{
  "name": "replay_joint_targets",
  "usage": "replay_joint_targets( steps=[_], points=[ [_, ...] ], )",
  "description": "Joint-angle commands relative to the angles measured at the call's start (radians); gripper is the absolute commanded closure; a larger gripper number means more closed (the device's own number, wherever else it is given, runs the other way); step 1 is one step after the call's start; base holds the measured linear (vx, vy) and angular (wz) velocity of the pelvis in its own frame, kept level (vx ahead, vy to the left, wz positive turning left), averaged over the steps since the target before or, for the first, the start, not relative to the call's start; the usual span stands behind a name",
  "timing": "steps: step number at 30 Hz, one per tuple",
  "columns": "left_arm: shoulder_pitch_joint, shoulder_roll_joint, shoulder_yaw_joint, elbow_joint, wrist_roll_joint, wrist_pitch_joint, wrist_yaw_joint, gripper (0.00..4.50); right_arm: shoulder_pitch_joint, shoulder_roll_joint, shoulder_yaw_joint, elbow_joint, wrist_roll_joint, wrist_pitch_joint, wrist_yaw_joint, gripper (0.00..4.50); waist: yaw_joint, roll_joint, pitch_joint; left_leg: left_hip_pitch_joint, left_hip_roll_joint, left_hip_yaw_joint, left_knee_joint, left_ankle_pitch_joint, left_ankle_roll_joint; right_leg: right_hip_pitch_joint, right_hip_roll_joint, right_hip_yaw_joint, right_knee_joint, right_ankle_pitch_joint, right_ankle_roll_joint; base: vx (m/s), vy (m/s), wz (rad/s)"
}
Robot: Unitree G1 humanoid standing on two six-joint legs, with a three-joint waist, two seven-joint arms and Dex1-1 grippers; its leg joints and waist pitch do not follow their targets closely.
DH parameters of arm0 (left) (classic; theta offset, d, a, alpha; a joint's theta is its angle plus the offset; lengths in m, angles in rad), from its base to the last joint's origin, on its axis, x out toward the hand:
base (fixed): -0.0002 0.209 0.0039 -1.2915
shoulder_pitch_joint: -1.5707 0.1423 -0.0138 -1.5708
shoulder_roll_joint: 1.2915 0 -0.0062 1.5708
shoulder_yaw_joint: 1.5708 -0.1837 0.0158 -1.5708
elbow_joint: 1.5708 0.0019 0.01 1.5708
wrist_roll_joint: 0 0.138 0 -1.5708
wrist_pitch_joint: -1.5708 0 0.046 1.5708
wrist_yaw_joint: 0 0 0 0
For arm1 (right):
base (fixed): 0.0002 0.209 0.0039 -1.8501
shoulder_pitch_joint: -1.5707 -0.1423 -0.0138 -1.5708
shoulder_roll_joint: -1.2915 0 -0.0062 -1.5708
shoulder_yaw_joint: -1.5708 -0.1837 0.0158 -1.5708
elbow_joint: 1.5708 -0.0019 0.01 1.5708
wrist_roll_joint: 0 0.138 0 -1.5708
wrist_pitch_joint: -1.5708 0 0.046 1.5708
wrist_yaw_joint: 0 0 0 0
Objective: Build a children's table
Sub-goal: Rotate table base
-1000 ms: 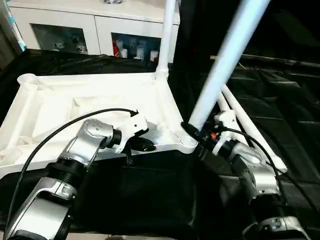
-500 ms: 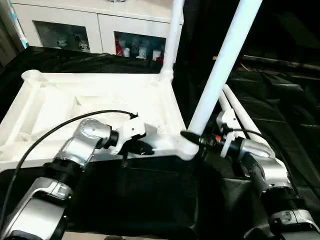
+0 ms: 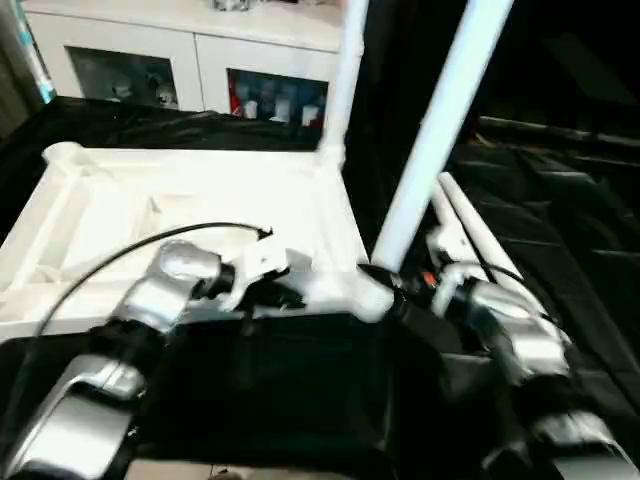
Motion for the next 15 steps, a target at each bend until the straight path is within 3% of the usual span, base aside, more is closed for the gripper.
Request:
replay_joint_targets(
  steps=[1,3,5,6,7,9,10,11,15],
  points=[
    [-0.039,-0.023,0.008,-0.029,-0.02,0.001,-0.013,4.5,0.029,-0.001,-0.002,0.147,-0.061,0.055,-0.116,2.6,-0.002,0.022,-0.04,0.003,0.079,-0.043,-0.096,-0.298,-0.036,0.029,-0.124,0.067,-0.108,-0.444,-0.162,0.0,0.0,0.0],
    [-0.051,-0.034,0.01,-0.021,-0.014,0.024,0.021,4.5,-0.007,0.018,-0.01,0.2,-0.067,0.064,-0.202,2.6,-0.004,0.021,-0.04,0.003,0.079,-0.044,-0.098,-0.302,-0.032,0.027,-0.123,0.067,-0.111,-0.454,-0.154,0.0,0.0,0.0],
    [-0.082,-0.071,0.021,0.0,0.01,0.109,0.135,4.5,-0.092,0.058,-0.013,0.317,-0.105,0.066,-0.415,2.6,-0.014,0.027,-0.04,0.009,0.077,-0.045,-0.098,-0.318,-0.057,0.018,-0.118,0.065,-0.104,-0.44,-0.168,0.0,0.0,0.0],
    [-0.082,-0.071,0.021,0.0,0.01,0.109,0.135,4.5,-0.092,0.058,-0.013,0.317,-0.105,0.066,-0.415,2.6,-0.02,0.026,-0.04,0.009,0.077,-0.046,-0.1,-0.327,-0.064,0.017,-0.117,0.064,-0.104,-0.444,-0.17,0.0,0.0,0.0],
    [-0.095,-0.101,0.032,0.003,0.023,0.171,0.208,4.5,-0.137,0.081,-0.021,0.372,-0.119,0.072,-0.536,2.6,-0.02,0.026,-0.039,0.009,0.076,-0.047,-0.099,-0.339,-0.064,0.018,-0.118,0.063,-0.107,-0.455,-0.166,0.0,0.0,0.0],
    [-0.098,-0.114,0.037,0.002,0.026,0.193,0.236,4.5,-0.154,0.09,-0.027,0.391,-0.121,0.075,-0.583,2.6,-0.019,0.026,-0.04,0.015,0.073,-0.043,-0.094,-0.347,-0.06,0.013,-0.119,0.066,-0.112,-0.453,-0.164,0.0,0.0,0.0],
    [-0.097,-0.135,0.04,-0.015,0.028,0.232,0.267,4.5,-0.175,0.107,-0.04,0.413,-0.115,0.082,-0.631,2.6,-0.02,0.027,-0.042,0.012,0.075,-0.042,-0.095,-0.335,-0.055,0.015,-0.118,0.068,-0.108,-0.416,-0.17,0.0,0.0,0.0],
    [-0.093,-0.16,0.043,-0.041,0.028,0.268,0.302,4.5,-0.197,0.124,-0.04,0.432,-0.124,0.087,-0.692,2.6,-0.021,0.018,-0.042,0.009,0.076,-0.041,-0.096,-0.324,-0.052,0.016,-0.117,0.068,-0.107,-0.398,-0.173,0.0,0.0,0.0],
    [-0.086,-0.204,0.043,-0.083,0.025,0.322,0.356,4.5,-0.236,0.16,-0.033,0.477,-0.138,0.069,-0.764,2.6,-0.017,0.019,-0.047,0.003,0.072,-0.033,-0.093,-0.253,-0.032,0.023,-0.114,0.07,-0.093,-0.266,-0.191,0.0,0.0,0.0]
  ],
)
